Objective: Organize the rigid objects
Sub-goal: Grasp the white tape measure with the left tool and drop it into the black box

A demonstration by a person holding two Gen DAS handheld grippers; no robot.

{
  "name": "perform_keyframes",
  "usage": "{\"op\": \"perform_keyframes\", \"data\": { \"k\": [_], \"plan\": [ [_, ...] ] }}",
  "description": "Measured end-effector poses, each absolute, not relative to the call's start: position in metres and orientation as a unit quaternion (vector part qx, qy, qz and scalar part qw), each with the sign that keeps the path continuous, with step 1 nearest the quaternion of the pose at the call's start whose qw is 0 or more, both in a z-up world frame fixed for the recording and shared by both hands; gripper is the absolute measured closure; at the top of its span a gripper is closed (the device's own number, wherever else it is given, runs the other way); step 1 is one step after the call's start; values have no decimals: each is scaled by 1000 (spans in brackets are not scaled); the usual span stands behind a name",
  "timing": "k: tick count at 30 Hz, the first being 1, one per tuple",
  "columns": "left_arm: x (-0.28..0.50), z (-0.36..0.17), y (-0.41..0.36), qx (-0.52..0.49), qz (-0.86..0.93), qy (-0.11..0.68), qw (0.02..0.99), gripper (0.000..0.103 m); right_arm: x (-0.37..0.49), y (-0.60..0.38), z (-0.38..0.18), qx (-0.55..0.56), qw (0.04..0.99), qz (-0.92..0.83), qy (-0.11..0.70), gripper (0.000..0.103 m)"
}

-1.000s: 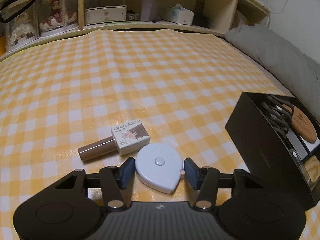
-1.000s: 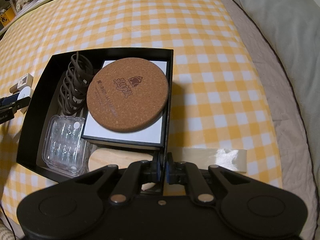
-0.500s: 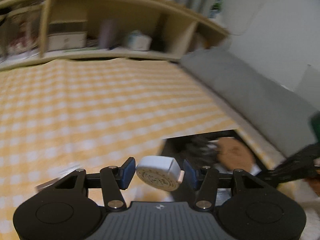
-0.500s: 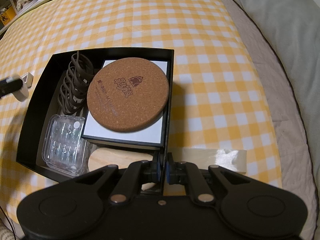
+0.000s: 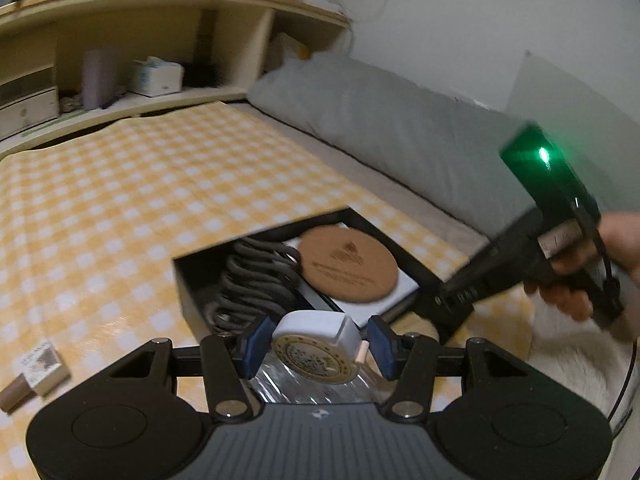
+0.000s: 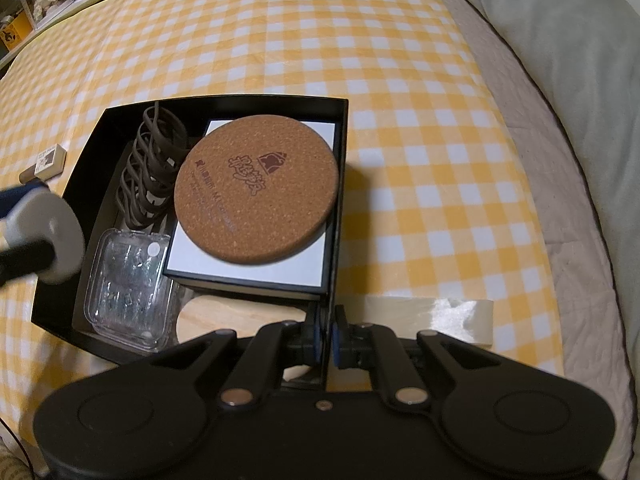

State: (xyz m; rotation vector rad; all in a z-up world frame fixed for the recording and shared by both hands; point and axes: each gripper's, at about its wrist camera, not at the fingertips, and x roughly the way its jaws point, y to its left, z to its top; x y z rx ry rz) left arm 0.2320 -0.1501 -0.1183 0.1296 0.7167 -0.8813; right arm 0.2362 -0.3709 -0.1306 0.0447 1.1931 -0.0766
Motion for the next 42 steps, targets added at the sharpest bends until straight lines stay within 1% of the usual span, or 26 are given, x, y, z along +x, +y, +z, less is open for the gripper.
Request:
{"op": "perform_keyframes", "data": {
  "k": [8,13,15,20,36,37,39,42],
  "plan": [
    [223,-130,-170,67,-426,343,835,49,237,-371,-129,18,827,-36,561,95],
    [216,-129,-168,33,-436,294,850,47,236,-371,-130,18,826,-36,562,95],
    [219,-131,-169,40,-430,308,848,40,236,-371,-130,18,826,-36,561,95],
    [222,-135,-167,58,-431,334,836,36,237,-371,-130,18,826,-36,562,95],
    [218,-136,-168,67,-440,348,825,35,237,-371,-130,17,827,-36,561,95],
    [218,-136,-169,67,-441,349,824,34,237,-371,-130,17,827,-36,561,95],
    [217,-135,-170,68,-442,350,824,25,236,-371,-130,17,827,-36,561,95],
    [216,-134,-171,70,-444,349,823,18,236,-370,-130,17,827,-37,561,95]
  ]
}}
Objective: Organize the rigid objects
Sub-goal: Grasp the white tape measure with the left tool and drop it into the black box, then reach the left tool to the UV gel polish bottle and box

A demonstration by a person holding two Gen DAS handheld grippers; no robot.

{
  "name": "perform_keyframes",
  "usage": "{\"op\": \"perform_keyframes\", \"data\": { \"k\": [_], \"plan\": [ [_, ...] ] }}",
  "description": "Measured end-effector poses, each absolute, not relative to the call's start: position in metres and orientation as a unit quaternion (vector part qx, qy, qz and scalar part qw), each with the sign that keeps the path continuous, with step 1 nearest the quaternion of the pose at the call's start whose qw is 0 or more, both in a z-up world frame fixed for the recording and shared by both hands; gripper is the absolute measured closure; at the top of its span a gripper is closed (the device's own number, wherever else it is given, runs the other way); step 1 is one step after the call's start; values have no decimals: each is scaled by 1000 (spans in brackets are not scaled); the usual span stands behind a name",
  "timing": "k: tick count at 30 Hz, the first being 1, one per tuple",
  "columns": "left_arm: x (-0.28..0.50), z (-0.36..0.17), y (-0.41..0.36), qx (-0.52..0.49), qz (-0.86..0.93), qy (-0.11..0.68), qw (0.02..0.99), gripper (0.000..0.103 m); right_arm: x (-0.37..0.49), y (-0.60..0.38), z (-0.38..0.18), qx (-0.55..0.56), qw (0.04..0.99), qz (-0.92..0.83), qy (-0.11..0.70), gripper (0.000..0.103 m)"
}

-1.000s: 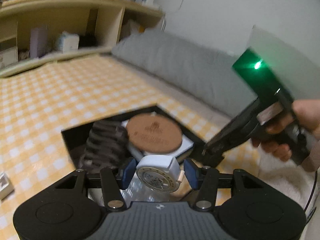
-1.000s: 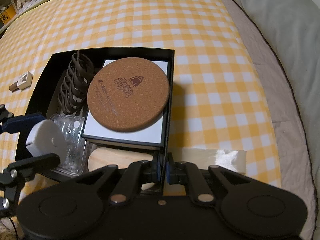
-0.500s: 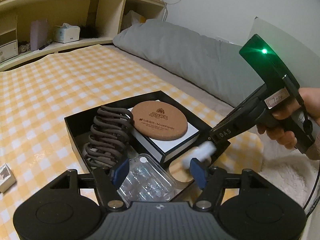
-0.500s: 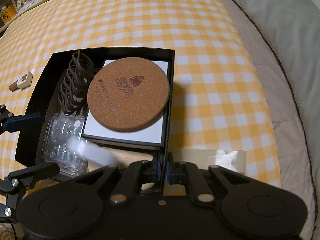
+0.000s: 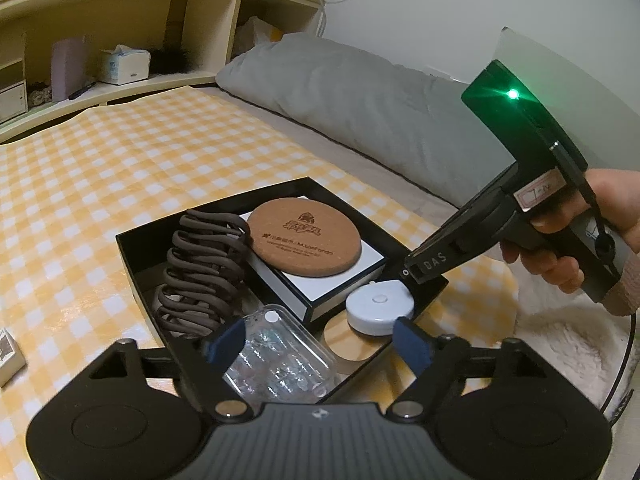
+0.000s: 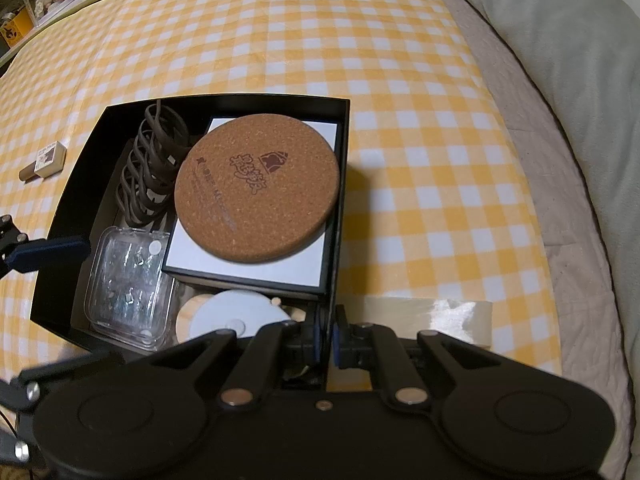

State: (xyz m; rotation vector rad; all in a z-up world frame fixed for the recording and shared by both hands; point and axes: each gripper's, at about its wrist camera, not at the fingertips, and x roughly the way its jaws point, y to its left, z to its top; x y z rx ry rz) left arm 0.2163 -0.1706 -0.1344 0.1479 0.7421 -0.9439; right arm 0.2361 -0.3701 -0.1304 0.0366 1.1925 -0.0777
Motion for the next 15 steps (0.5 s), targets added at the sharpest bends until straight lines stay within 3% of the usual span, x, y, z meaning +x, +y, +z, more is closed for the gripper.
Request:
{"op": "perform_keyframes", "data": {
  "k": [15],
  "plan": [
    [243,-110,-142,23,-397,332,855,3,236,-374,-130,26,827,-36,561,97]
  ]
}}
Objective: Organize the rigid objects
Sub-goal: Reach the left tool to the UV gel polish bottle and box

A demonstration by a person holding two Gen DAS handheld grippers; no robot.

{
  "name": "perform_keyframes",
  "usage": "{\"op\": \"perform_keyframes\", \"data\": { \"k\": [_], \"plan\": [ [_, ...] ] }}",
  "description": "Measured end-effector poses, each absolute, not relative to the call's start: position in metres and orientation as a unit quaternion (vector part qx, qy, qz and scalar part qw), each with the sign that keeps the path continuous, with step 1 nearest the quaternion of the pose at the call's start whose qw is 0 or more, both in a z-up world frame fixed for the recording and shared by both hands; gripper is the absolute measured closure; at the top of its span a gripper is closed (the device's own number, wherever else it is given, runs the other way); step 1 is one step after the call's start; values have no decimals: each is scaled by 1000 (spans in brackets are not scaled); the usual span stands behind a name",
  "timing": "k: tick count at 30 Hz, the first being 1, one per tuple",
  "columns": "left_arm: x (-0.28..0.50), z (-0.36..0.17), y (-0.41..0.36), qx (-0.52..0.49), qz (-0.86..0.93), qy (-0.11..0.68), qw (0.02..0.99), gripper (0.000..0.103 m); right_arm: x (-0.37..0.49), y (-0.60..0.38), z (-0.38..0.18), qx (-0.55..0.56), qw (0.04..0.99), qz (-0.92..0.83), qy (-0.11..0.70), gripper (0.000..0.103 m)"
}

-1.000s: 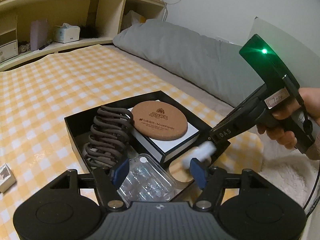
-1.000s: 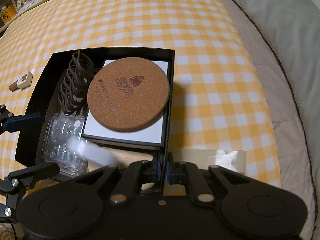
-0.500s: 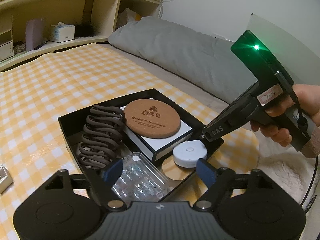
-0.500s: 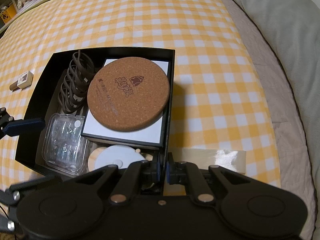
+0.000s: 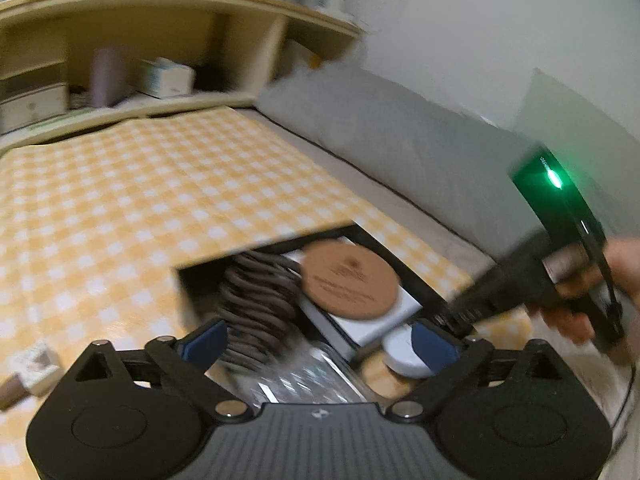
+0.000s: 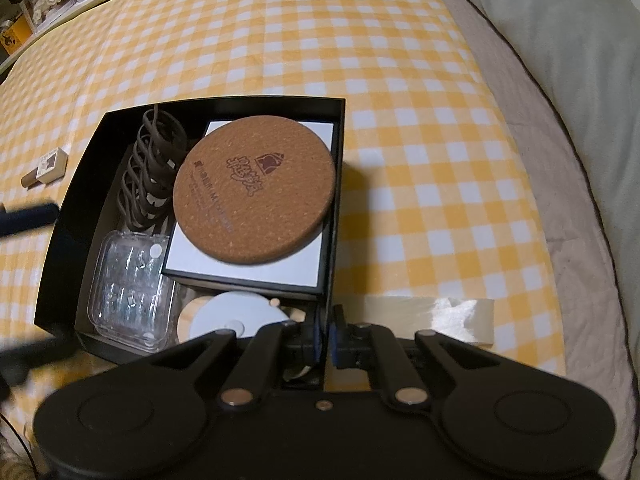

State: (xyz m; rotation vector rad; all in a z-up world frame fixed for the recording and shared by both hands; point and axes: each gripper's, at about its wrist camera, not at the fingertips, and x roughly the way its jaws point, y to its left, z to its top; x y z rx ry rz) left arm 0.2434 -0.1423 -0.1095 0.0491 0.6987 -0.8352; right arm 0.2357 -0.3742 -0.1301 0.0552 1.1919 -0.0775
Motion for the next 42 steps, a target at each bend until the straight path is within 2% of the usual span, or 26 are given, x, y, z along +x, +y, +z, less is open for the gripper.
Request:
{"op": "perform_keyframes", "data": {
  "k": [7,22,35,42],
  "plan": [
    [283,-106,-95,-32,-298,331,895,0,236,-374,-130,26,826,-37,561,97],
    [328,-166,-18,-78,-77,372,922,0,236,-374,-130,24,827,-37,561,97],
    [337,-187,-29,-75,-81,365,924,0,236,-373,-130,20,827,-36,561,96],
    [335,-193,-49,-36,-89,351,931,1,236,-372,-131,14,826,-37,562,95]
  ]
}}
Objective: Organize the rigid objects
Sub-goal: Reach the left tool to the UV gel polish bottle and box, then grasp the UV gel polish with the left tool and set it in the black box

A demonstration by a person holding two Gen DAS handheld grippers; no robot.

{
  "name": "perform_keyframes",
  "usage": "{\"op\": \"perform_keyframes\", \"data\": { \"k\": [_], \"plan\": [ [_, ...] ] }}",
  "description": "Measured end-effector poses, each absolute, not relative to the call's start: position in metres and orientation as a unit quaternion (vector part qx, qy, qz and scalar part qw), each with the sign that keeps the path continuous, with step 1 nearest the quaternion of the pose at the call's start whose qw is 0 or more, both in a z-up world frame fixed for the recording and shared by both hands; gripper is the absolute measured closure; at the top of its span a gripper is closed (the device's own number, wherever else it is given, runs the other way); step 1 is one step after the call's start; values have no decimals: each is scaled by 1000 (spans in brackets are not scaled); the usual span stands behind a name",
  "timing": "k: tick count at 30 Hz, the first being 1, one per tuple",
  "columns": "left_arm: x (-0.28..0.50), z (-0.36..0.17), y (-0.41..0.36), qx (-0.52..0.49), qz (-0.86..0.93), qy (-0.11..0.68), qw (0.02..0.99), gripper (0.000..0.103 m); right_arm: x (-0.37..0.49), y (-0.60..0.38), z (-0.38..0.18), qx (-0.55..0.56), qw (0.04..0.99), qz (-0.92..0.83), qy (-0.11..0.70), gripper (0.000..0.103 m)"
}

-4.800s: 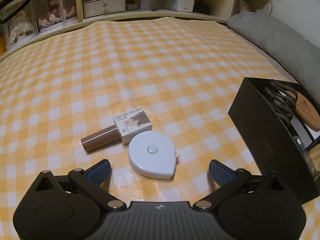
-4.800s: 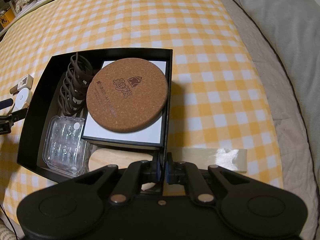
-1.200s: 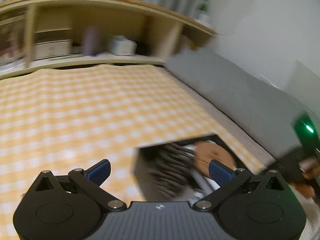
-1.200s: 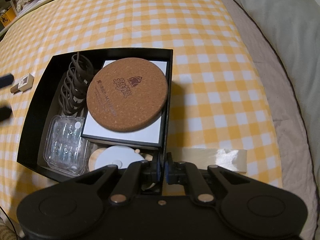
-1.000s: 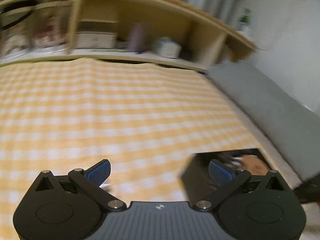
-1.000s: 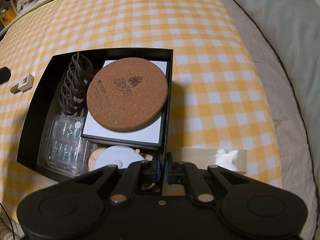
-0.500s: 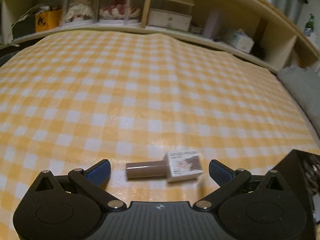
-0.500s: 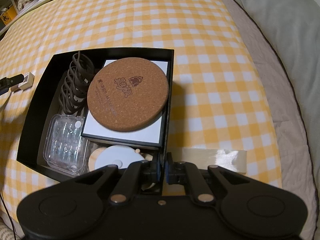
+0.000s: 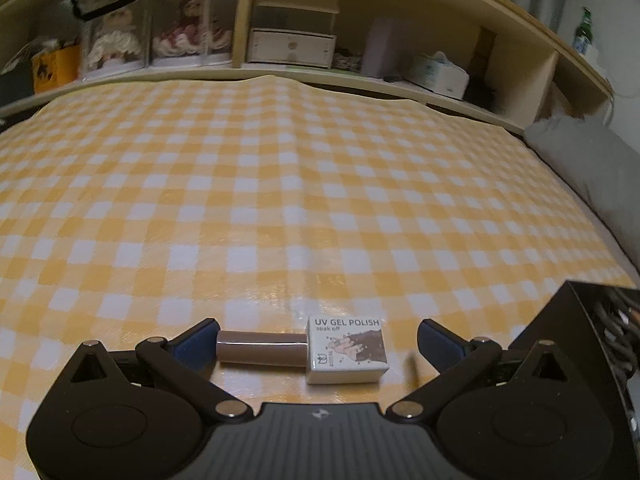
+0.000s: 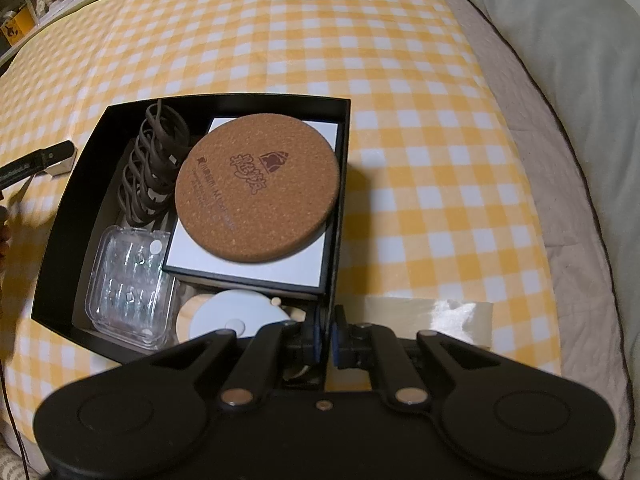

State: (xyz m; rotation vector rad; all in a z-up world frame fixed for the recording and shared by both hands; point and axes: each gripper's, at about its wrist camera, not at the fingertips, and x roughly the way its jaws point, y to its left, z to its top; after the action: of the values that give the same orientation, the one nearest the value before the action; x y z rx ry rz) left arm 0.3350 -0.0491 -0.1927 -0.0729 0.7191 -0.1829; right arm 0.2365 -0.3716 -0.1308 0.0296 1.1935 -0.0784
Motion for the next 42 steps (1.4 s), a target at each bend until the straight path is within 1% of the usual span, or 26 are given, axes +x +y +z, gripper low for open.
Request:
{"op": "perform_keyframes", "data": {
  "k": [1,3,5,10,13,17,21,24,27,31,35,42],
  "plan": [
    [334,-193,-51,-26,-92,351,932,2,237,-371,-131,12,826,-37,562,95],
    [333,-193,-53,-7,-93,349,932,11,237,-370,-131,10,826,-36,562,95],
    [332,-193,-52,1,-96,347,933,17,237,-370,-131,10,826,-36,562,95],
    [329,-192,-51,14,-113,351,929,17,236,-371,-131,11,827,-37,562,95],
    [326,-188,-51,0,-119,360,925,17,236,-370,-131,11,826,-37,562,95],
    [323,-162,-59,-22,-156,341,927,17,236,-370,-131,9,827,-36,561,95],
    [312,-124,-75,-23,-243,310,919,17,236,-370,-131,10,827,-37,561,95],
    [294,-101,-96,11,-329,287,900,17,236,-370,-131,9,827,-37,561,95],
    [272,-91,-120,61,-397,273,874,17,236,-370,-131,8,827,-37,561,95],
    [248,-96,-146,118,-461,269,837,17,236,-370,-131,8,827,-37,561,95],
    [237,-111,-160,153,-477,283,818,17,236,-369,-131,7,827,-37,561,95],
    [255,-131,-150,158,-448,287,831,16,236,-370,-131,7,827,-37,561,95]
  ]
}}
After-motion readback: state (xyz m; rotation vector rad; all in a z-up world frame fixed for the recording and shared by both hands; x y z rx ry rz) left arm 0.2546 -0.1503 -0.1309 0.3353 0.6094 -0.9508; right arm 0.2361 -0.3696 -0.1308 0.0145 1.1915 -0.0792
